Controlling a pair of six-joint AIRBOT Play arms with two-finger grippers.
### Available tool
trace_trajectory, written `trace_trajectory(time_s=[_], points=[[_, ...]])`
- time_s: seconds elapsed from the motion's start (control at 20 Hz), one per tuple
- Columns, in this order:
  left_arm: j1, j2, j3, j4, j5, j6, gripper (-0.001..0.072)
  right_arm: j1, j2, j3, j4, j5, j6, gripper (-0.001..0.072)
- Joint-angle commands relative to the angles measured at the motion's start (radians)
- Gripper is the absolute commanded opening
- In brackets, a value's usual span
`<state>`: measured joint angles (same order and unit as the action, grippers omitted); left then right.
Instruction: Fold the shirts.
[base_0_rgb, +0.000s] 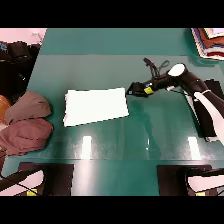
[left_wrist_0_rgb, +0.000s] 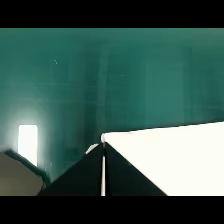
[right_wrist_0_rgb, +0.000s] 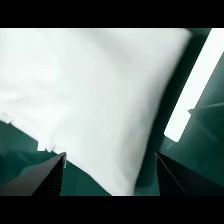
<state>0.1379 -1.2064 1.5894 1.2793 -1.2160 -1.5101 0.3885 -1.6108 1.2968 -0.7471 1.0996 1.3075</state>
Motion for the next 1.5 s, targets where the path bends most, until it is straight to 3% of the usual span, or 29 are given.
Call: trace_trajectory(time_s=[0.0, 0.2, 0.3, 0.45, 0.55, 0.8, 0.95, 1.15, 1.45], points=[[-0.001, -0.002, 0.001, -0.011, 0.003, 0.0, 0.0028, -0.054, -0.041, -0.081, 0.071, -0.043, 0.018, 0.064], [-0.001, -0.005, 0.001, -0.027, 0.003, 0.0, 0.0028, 0.042, -0.168, 0.008, 0.103, -0.033, 0.018, 0.064], [-0.001, -0.005, 0.001, -0.031, 0.002, 0.0, 0.0028, 0.103, -0.237, 0.093, 0.111, -0.009, 0.018, 0.0586], [-0.001, -0.005, 0.001, -0.032, -0.006, 0.0, 0.0027, 0.175, -0.307, 0.21, 0.123, 0.002, 0.018, 0.029], [-0.009, -0.005, 0.001, -0.032, -0.012, 0.0, 0.0027, 0.188, -0.32, 0.264, 0.11, -0.004, 0.015, 0.0029], [-0.132, -0.008, 0.001, -0.026, 0.018, 0.0, 0.0027, 0.106, -0.244, 0.317, 0.08, 0.0, 0.021, 0.0014], [-0.225, -0.02, 0.001, -0.026, 0.023, 0.0, 0.0027, -0.034, -0.142, 0.317, -0.028, 0.005, 0.058, 0.0014], [-0.307, -0.021, 0.001, -0.029, 0.04, -0.002, 0.0027, -0.306, 0.001, 0.317, -0.165, 0.01, 0.131, 0.0014], [-0.377, -0.022, 0.001, -0.031, 0.093, -0.011, 0.0027, -0.751, 0.102, 0.317, -0.169, 0.006, 0.162, 0.0014]])
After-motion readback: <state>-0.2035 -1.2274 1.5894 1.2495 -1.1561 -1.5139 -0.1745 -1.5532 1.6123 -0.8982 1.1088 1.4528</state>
